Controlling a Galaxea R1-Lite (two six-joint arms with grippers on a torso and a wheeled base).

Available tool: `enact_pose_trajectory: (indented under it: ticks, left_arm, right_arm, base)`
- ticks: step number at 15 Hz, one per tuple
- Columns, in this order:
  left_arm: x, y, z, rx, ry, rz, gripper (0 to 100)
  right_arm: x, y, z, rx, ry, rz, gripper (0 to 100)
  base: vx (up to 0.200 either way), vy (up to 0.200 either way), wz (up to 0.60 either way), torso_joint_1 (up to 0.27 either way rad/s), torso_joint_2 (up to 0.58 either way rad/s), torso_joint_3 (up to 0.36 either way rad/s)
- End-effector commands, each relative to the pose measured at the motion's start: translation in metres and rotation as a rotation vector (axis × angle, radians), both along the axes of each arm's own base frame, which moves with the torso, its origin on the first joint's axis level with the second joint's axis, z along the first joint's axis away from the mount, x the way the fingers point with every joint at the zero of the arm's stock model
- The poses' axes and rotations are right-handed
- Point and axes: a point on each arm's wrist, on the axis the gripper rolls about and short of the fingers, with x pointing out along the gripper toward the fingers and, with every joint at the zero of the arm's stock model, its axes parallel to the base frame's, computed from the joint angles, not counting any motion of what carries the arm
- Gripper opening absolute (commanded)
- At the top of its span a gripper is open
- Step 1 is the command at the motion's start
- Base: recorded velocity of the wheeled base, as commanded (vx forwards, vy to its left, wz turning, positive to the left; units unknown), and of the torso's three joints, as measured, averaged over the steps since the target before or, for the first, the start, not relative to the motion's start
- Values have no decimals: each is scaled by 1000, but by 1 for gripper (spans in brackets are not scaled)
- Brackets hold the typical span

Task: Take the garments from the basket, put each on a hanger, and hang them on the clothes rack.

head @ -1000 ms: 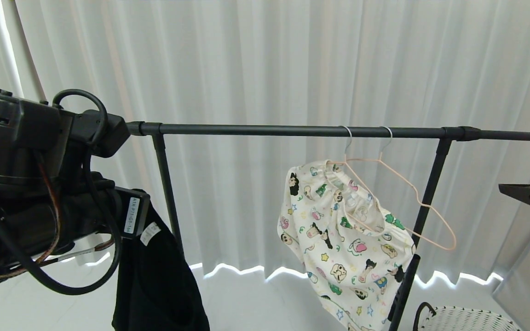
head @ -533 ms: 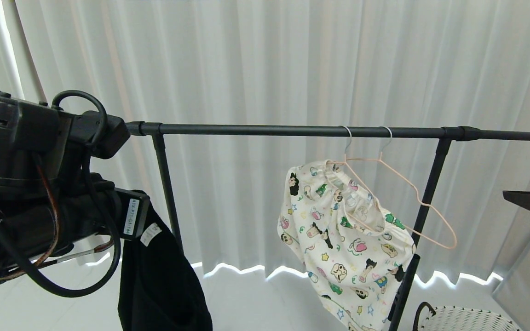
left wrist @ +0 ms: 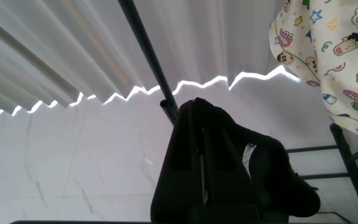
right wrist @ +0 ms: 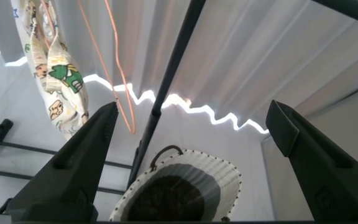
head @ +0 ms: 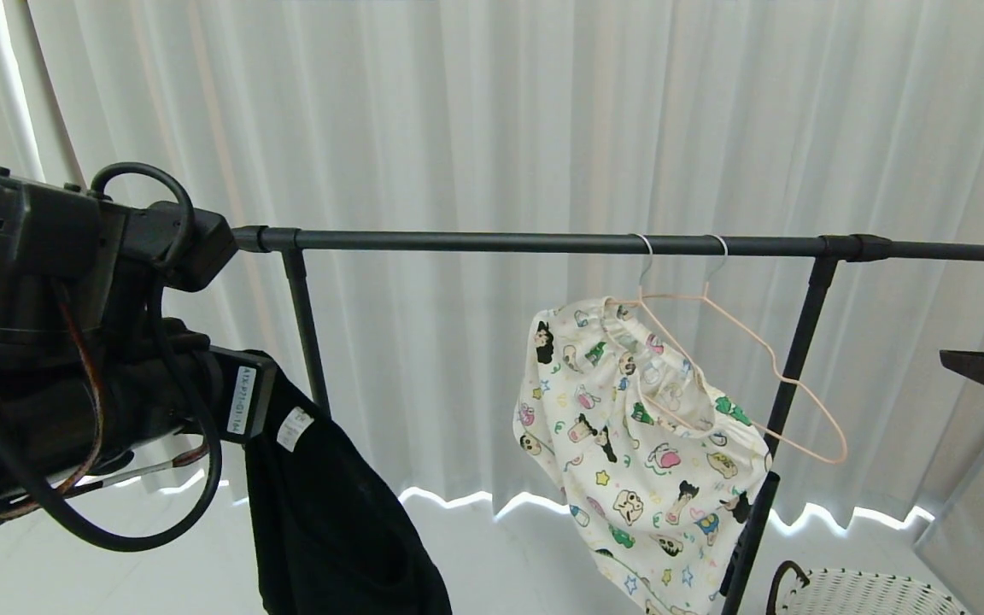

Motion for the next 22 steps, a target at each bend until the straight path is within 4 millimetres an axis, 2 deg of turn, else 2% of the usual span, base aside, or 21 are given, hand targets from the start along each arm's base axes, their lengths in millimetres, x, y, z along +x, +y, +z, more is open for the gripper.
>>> enact_pose_trajectory:
  ticks: [1, 8, 14, 16, 20, 22]
  left_arm:
    - [0, 0, 0, 0, -1, 0, 0]
    - [1, 0, 1, -5, -12, 1, 0]
    - [0, 0, 0, -4, -12, 6, 0]
    - [0, -1, 0, -4, -12, 1, 0]
    - [-3, -4, 2, -4, -22, -13, 0]
    - [-9, -8, 2, 25, -42, 5, 0]
  right_arm:
    - [-2, 0, 1, 0, -5, 1, 100]
    - [-1, 0, 0, 3, -3, 3, 100]
    - [2, 3, -5, 38, 39, 95, 100]
    - [10, 4, -14, 39, 82, 108, 100]
    - [22, 6, -36, 61, 179, 163, 100]
    - [34, 12, -47, 98, 242, 249, 100]
  base:
    - [0, 200, 0, 2, 2, -2]
    - [0, 0, 0, 0, 0, 0]
    - [200, 0, 0, 3, 3, 5]
    - [200, 0, 0, 7, 2, 2]
    - [0, 0, 0, 0, 0, 0]
    - [0, 0, 0, 0, 0, 0]
